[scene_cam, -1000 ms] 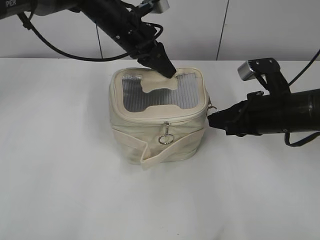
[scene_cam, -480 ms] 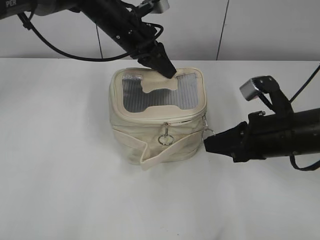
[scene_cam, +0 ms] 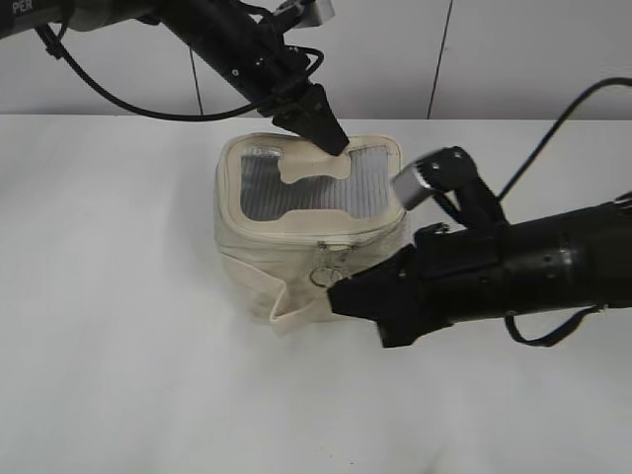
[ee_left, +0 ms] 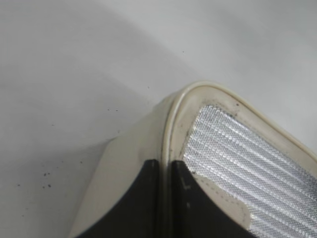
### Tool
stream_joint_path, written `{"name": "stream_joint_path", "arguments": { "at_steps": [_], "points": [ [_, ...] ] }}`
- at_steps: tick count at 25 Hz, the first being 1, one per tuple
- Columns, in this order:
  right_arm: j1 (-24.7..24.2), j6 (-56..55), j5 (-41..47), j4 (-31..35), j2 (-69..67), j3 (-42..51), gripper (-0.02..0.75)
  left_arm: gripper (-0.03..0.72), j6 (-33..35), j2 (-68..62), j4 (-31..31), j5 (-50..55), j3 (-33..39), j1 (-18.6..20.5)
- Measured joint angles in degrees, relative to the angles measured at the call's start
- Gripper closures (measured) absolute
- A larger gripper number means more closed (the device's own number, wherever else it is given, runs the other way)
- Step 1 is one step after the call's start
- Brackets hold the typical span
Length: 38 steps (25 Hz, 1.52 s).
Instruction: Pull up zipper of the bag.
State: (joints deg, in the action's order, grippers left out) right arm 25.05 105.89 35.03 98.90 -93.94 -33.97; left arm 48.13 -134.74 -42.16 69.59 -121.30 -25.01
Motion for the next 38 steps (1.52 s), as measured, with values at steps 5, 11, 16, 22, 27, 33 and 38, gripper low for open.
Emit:
{"name": "stream_joint_path", "arguments": {
  "at_steps": [5,11,16,22,27,33,38],
  "points": [
    [10.51,-2.01,-9.82,2.19,-0.54,-4.53,0.709,0.645,-0.58,0.0,0.0,0.98,0.0,-0.11],
    [10.55,-12.29,-13.48,-1.85,-1.14,-4.89,0.598,0.59,-1.42,0.0,-0.56,0.25,0.0,-0.11],
    [2.57,-28.01,-10.59,-17.5,0.19,-4.89,0.273,0.488,-5.59,1.79,-0.36,-1.07,0.06,0.64],
    [-14.64,-44.67,2.54,-31.86,5.59,-5.01,0.231,0.479,-11.85,10.07,3.55,-2.82,0.12,3.78],
    [-24.2,-58.38,11.25,-46.33,12.04,-6.47,0.231,0.504,-21.34,18.2,16.45,-0.69,0.12,3.28],
    [-24.84,-76.9,17.87,-62.98,24.93,-6.57,0.231,0.514,-30.56,31.76,27.31,-3.07,15.28,3.0],
    [-24.84,-84.34,23.61,-67.69,35.28,-6.57,0.231,0.514,-35.31,52.53,32.29,-10.58,39.16,3.0]
  ]
}}
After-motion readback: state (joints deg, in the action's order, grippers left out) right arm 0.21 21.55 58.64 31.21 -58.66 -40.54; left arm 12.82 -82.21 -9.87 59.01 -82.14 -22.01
